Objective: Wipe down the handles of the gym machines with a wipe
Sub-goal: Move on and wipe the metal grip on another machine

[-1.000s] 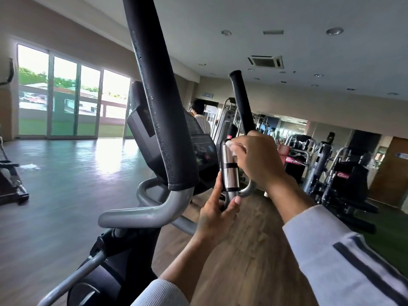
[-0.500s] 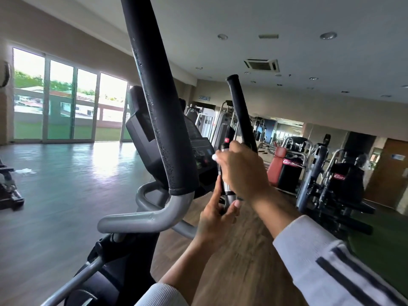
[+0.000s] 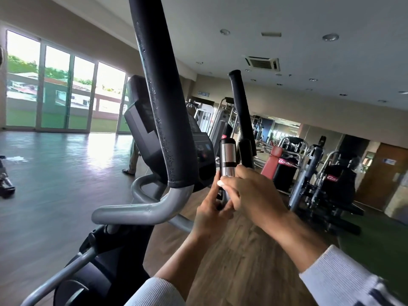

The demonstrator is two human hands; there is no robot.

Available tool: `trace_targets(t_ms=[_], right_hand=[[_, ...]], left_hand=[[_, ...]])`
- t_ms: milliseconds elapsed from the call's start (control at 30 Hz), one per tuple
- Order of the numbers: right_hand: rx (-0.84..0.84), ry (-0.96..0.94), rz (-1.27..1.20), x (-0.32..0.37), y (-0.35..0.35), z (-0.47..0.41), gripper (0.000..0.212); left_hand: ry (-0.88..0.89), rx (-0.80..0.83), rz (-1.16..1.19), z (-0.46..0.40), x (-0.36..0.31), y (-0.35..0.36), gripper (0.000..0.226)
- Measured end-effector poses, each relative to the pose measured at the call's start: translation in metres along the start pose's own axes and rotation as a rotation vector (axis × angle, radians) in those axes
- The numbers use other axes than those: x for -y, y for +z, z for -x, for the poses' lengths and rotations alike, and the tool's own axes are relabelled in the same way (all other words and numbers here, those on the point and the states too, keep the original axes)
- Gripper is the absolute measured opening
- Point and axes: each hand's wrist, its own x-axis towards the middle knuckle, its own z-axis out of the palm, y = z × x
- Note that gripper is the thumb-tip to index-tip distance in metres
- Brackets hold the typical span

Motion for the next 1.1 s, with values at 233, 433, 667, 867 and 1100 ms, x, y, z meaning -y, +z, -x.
trace_targets(t_ms=[233, 433, 667, 867, 1100], right_hand=[[-0.129, 0.092, -0.074, -0.017, 0.002, -0.028, 0.016], [-0.061, 0.007, -0.087, 0.000, 0.010, 0.006, 0.007], [-0.242, 0.137, -0.171, -0.034, 0.006, -0.055, 0.019], [-0.224, 0.130, -0.220, -0.033, -0.004, -0.065, 0.020], [-0.011, 0.098, -0.237, -0.018, 0.017, 0.010, 0.021]], left_hand=[[0.020, 0.075, 0.032, 0.002, -0.004, -0.003, 0.086], [-0.012, 0.049, 0.016, 0.004, -0.003, 0.000, 0.085], [0.018, 0.045, 0.023, 0.005, -0.011, 0.001, 0.082], [-0.018, 0.060, 0.047, 0.009, -0.021, 0.001, 0.077], [-0.040, 0.065, 0.054, 0.008, -0.021, 0.002, 0.082]])
